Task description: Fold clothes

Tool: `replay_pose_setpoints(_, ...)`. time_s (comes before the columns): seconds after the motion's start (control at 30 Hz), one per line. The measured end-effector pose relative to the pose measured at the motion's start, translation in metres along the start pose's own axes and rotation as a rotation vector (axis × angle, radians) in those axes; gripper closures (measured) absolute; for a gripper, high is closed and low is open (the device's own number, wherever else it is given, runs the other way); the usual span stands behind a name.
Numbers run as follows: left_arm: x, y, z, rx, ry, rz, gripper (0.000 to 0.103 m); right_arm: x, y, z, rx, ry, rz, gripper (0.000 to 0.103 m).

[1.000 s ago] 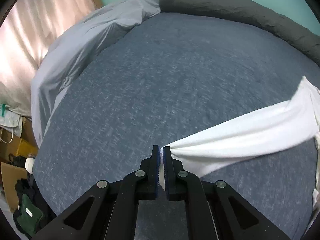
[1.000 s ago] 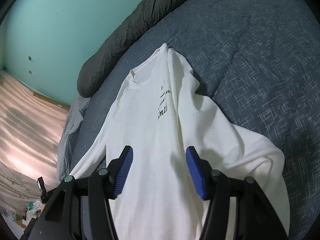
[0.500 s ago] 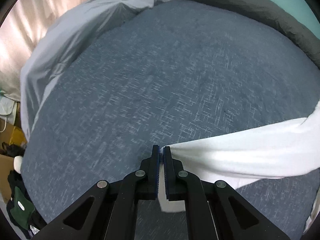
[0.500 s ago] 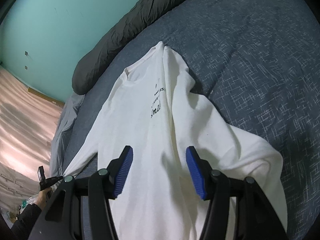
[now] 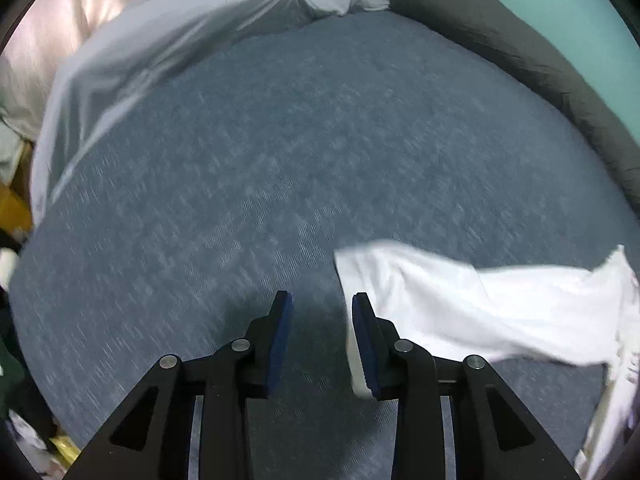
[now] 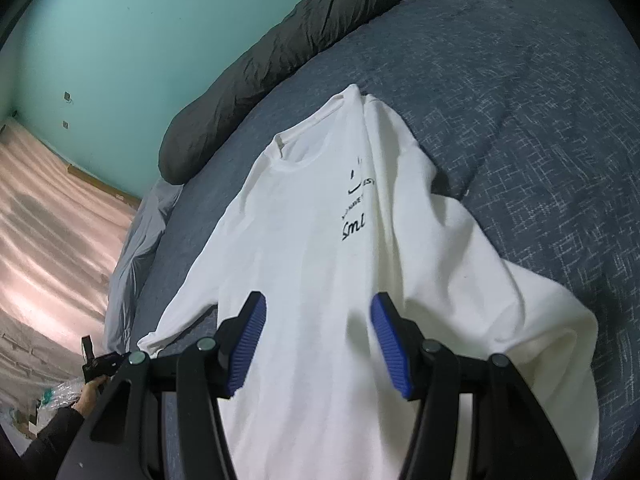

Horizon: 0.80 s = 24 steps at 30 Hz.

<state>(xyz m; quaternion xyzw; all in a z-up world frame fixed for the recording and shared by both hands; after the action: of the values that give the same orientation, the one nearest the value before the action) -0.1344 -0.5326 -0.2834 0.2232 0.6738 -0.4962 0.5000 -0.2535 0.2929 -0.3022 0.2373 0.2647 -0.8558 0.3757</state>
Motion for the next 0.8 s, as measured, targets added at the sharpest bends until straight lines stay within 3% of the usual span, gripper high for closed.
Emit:
replay_pose_setpoints(0.2,0.014,0.032,-0.014,-0.076,0.127,0.015,0.068,-0.002,0.003,0.003,0.001,-0.008,0.001,0.047)
replay_pose_setpoints(0.3,0.022,0.036,-0.023,-0.034,0.098,0.022,0.073,-0.005,0.004,0.005,-0.005,-0.015,-0.001,0.047)
replay_pose_setpoints(0.37,0.022,0.037,-0.027,-0.024,0.08,0.022,0.091,-0.006,0.003,0.006,-0.004,-0.017,-0.004,0.047)
replay_pose_setpoints(0.4,0.021,0.037,-0.028,-0.026,0.083,0.02,0.093,-0.007,0.002,0.005,0.0,-0.017,-0.006,0.047)
replay_pose_setpoints(0.67,-0.023,0.031,-0.017,0.003,0.07,0.025,0.095,-0.012,-0.002,0.003,0.02,-0.027,-0.013,0.047)
replay_pose_setpoints(0.8,-0.02,0.052,-0.014,0.045,0.067,0.112,0.095,-0.015,-0.003,0.004,0.022,-0.035,-0.017,0.047)
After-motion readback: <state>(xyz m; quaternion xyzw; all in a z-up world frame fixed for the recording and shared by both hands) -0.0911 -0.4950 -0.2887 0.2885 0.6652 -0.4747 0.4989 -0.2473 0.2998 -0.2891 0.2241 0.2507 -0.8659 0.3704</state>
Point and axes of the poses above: each gripper's, at about its wrist camera, not at the fingertips, and x roughly the way its jaws point, z to its left, y to its underside, the point moved 3 cm from there along x, roughly the way its jaws point, and after that the axes turned 13 degrees about x, right-handed, at the moved point
